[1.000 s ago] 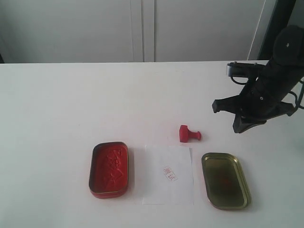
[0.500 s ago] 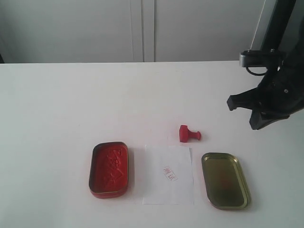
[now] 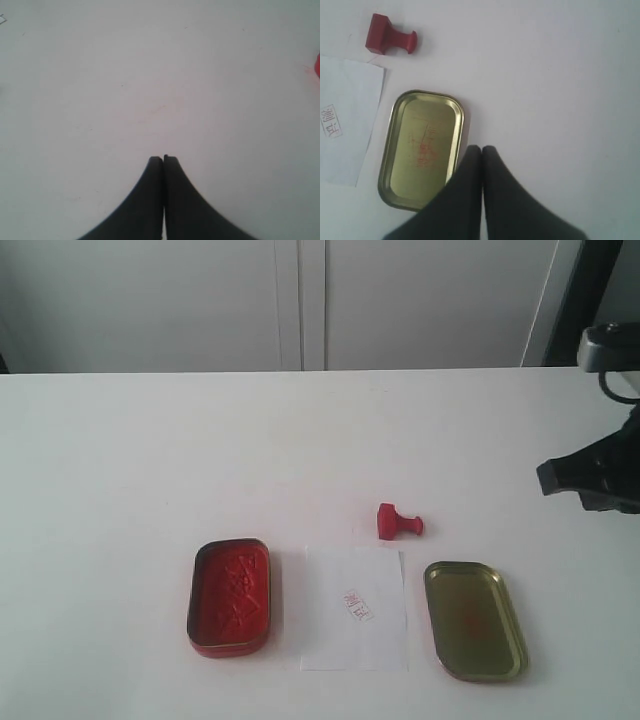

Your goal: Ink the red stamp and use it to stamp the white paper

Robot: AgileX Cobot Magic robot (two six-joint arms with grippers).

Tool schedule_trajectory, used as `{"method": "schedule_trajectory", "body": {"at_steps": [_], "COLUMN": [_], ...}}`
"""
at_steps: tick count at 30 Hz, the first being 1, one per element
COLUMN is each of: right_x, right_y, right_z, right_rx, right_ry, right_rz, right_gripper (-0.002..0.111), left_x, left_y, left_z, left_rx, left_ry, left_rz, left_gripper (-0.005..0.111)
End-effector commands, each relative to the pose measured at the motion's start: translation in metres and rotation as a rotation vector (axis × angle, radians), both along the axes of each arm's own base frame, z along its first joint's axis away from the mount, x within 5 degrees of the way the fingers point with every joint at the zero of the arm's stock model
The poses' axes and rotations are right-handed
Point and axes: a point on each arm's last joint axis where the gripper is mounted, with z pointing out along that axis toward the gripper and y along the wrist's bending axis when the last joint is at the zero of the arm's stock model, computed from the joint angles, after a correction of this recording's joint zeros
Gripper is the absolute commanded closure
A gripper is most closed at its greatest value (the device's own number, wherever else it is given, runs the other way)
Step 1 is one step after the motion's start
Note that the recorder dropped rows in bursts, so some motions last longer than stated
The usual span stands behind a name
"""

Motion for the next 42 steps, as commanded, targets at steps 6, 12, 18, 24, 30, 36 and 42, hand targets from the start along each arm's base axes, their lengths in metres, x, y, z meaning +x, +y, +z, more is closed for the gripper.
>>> {"method": "schedule_trajectory", "body": {"at_steps": [6, 12, 18, 24, 30, 36, 42], "right_x": [-0.050, -0.086, -0.123, -0.152, -0.164, -0.165, -0.165], "right_y": [-0.009, -0.014, -0.020, -0.025, -0.029, -0.029, -0.029], "right_z": [0.021, 0.034, 0.034, 0.030, 0.019, 0.017, 0.017], "right_rx": [0.011, 0.028, 0.040, 0.037, 0.017, 0.014, 0.014], "right_ry": [-0.187, -0.321, -0.441, -0.573, -0.688, -0.673, -0.673], "right_rz": [-0.008, -0.009, -0.010, -0.012, -0.014, -0.014, -0.014], "right_gripper": [0.108, 0.108, 0.108, 0.108, 0.108, 0.108, 0.108], "left_x": [-0.001, -0.001, -0.001, -0.001, -0.001, -0.001, -0.001], "left_y": [0.000, 0.000, 0.000, 0.000, 0.000, 0.000, 0.000], "left_z": [-0.004, -0.004, -0.004, -0.004, -0.004, -0.004, -0.004], "left_rx": [-0.002, -0.002, -0.002, -0.002, -0.002, -0.002, -0.002], "left_ry": [0.016, 0.016, 0.016, 0.016, 0.016, 0.016, 0.016], "left_rz": [-0.004, -0.004, -0.004, -0.004, -0.004, -0.004, -0.004], "left_gripper": [0.107, 0.107, 0.107, 0.107, 0.107, 0.107, 0.107]}}
